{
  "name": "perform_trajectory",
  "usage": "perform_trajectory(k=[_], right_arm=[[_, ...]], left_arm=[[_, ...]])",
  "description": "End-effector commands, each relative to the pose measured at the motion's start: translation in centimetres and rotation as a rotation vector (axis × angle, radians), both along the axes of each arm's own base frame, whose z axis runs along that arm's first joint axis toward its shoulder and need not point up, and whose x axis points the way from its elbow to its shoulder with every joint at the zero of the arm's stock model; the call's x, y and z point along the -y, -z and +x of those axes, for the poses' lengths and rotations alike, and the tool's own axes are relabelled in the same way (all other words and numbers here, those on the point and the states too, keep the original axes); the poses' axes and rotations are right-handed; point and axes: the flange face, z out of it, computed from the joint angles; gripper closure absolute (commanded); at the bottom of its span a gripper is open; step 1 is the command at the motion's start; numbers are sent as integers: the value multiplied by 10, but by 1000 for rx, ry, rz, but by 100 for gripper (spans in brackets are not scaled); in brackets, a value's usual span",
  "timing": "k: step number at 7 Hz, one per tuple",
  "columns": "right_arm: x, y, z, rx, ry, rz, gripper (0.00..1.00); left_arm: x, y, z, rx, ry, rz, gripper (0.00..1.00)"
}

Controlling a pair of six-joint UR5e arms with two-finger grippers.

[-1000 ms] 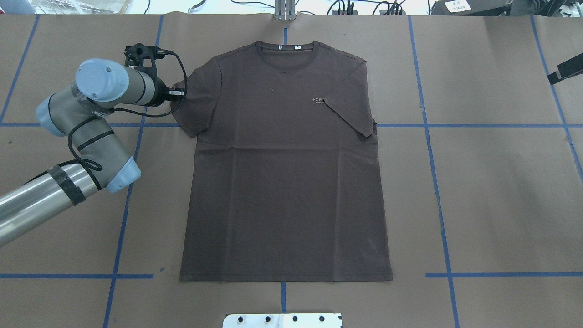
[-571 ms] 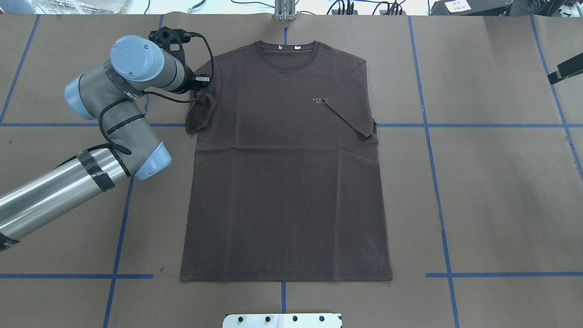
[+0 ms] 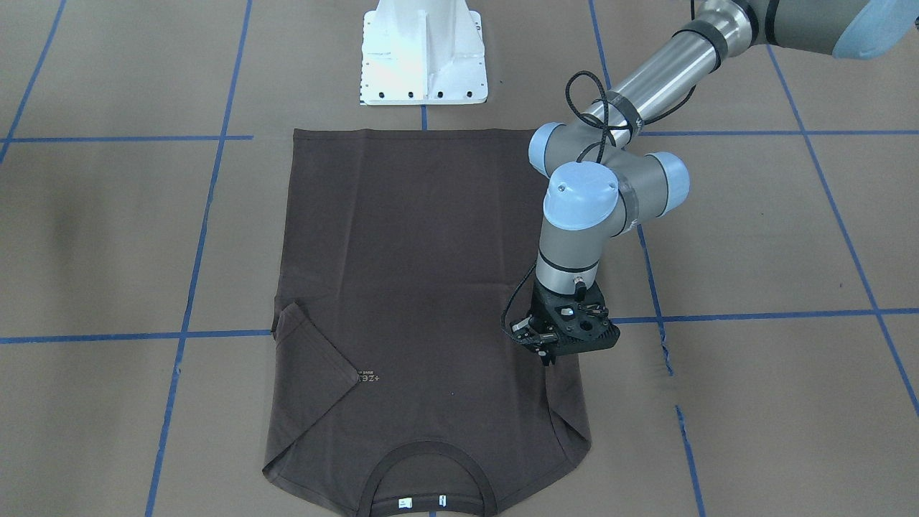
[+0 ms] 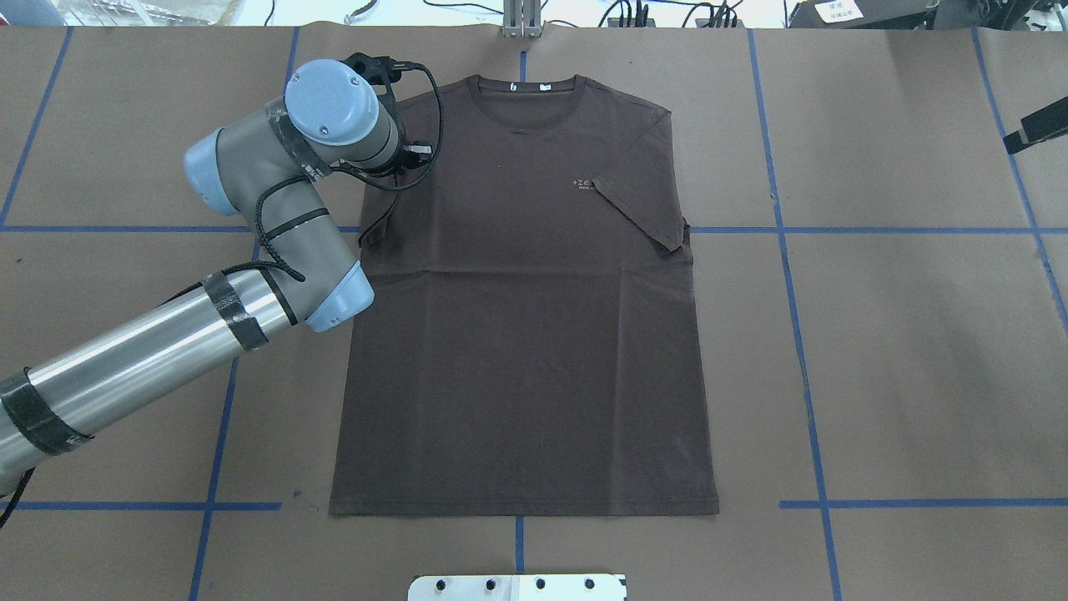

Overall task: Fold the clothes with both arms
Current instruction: 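Fold the sleeve nearest the left gripper inward onto the shirt body, then move both grippers down to the shirt hem nearest the robot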

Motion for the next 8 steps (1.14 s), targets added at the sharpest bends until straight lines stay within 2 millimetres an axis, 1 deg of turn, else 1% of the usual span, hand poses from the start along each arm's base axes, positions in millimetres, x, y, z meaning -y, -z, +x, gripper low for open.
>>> perform_trajectory(k=[1, 2, 3, 4, 5, 6, 7, 8], right_arm=[[1, 4, -1, 1, 1, 8, 0], [1, 8, -2, 4, -1, 14, 0], [0, 13, -18, 15, 7, -6, 0], [-7, 27, -49, 40, -10, -63, 0], [-19, 50, -84, 64, -25, -108, 0], [-43, 83, -125, 92, -93, -158, 0], [-69, 108, -171, 119, -190, -182, 0], [-98, 121, -215, 155, -226, -205, 0]], left_arm=[[-3, 5, 2, 33, -71, 70, 0], [-10, 24, -4, 17, -102, 117, 0], [-19, 39, -11, -17, -112, 139, 0], [-32, 47, -20, -56, -139, 145, 0], [-52, 44, -28, -74, -152, 157, 0], [-84, 41, -38, -99, -176, 177, 0], [-110, 44, -43, -117, -191, 177, 0], [-140, 49, -47, -145, -200, 156, 0]])
